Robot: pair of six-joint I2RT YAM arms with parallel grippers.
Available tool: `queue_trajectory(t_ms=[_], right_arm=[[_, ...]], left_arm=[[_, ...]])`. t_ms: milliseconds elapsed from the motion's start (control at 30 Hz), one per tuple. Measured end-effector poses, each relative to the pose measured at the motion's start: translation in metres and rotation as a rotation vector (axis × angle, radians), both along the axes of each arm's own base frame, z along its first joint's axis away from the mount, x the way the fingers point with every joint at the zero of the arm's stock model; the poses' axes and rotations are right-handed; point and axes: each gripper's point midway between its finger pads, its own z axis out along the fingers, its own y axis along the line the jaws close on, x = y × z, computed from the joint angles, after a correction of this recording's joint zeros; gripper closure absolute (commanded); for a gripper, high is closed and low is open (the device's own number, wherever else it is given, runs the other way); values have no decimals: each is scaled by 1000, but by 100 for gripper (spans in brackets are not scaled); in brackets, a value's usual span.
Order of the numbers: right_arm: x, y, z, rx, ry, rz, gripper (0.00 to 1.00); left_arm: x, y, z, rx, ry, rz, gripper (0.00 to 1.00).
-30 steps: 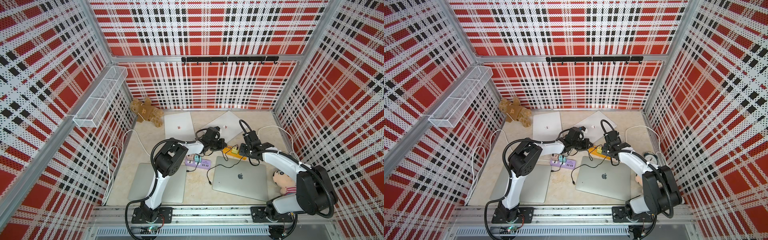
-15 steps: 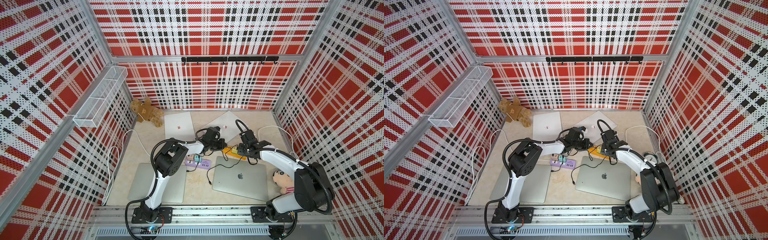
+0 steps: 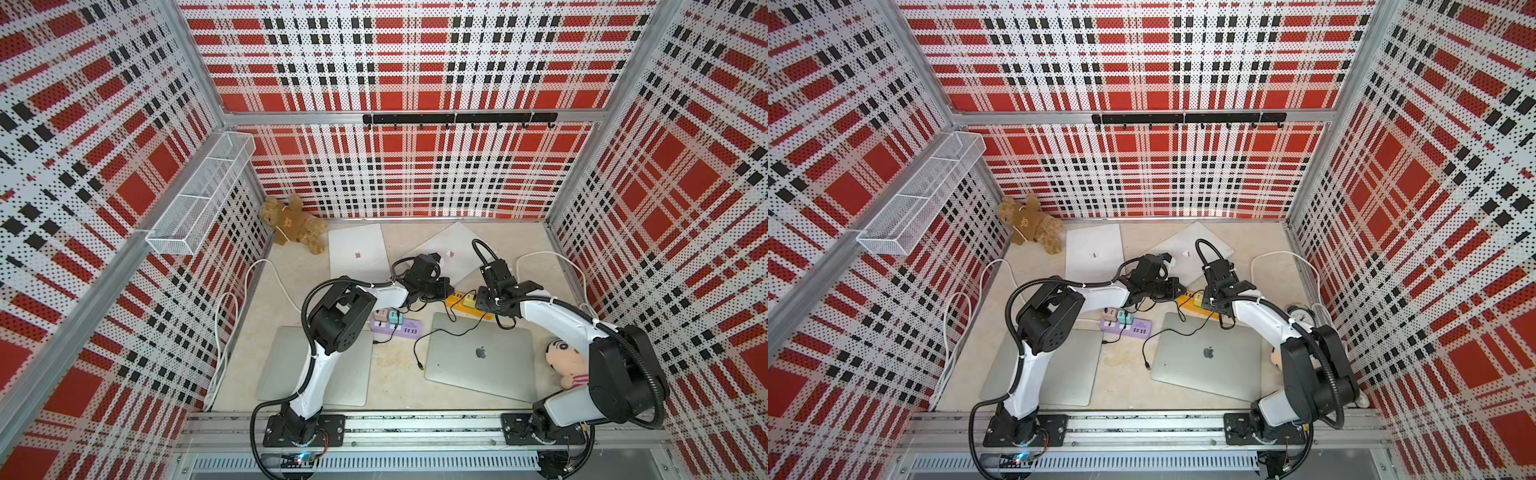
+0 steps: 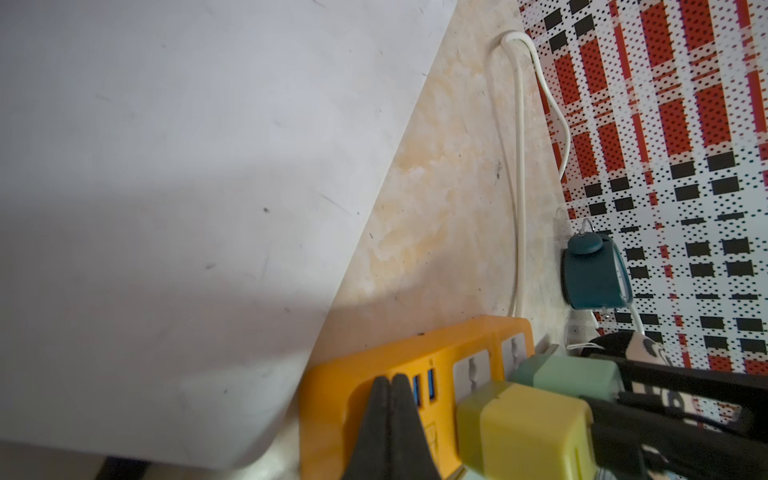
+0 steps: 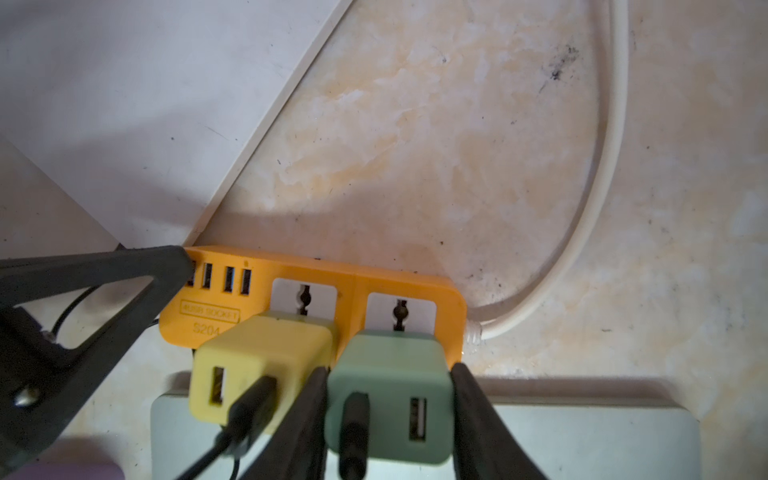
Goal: Unplug the laptop charger
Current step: Remove the plug from the socket.
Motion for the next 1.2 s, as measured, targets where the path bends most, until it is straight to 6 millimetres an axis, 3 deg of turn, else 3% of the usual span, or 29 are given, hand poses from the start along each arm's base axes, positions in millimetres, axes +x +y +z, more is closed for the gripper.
queue_trajectory(t_ms=[367, 1200], right_arm=[[-3, -1, 2, 81, -6, -15, 74], [-1, 0, 2, 13, 30, -7, 75]], left_arm=[[-1, 1, -2, 7, -5, -2, 100], [-3, 0, -4, 43, -46, 7, 100]])
